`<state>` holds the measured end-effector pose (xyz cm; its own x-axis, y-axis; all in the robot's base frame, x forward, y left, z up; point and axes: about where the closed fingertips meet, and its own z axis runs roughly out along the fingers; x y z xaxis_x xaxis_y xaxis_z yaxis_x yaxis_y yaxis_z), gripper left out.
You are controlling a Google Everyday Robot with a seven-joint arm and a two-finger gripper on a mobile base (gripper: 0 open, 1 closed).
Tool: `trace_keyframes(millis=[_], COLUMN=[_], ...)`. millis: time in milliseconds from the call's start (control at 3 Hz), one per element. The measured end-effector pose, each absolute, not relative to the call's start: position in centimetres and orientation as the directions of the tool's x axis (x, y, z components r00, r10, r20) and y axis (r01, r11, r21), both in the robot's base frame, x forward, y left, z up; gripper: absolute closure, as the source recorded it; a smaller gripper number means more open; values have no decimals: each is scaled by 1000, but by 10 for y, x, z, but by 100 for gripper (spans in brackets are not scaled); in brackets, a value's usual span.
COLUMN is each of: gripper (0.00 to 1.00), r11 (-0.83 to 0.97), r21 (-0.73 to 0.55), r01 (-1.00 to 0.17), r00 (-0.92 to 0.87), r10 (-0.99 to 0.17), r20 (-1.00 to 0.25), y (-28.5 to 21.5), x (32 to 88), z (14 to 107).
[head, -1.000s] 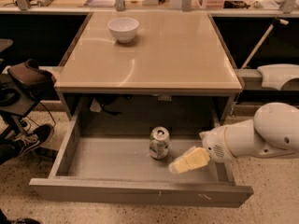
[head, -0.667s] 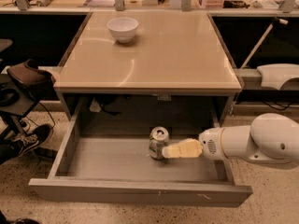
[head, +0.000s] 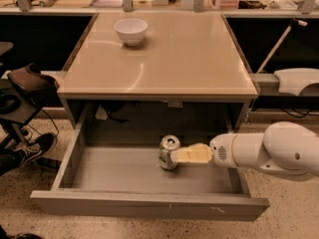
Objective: Pick 7up can from top drawer and place on counter
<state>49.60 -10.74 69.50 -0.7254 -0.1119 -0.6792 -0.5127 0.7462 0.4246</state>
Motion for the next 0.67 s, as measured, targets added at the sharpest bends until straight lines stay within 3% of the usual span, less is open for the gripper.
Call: trace_keyframes(millis=[667], gripper=[0], r11=[733], r21=[496], r01=[-466], r00=[-680], r10=[62], r20=[-731], y=[-49], x=[498], z=[680])
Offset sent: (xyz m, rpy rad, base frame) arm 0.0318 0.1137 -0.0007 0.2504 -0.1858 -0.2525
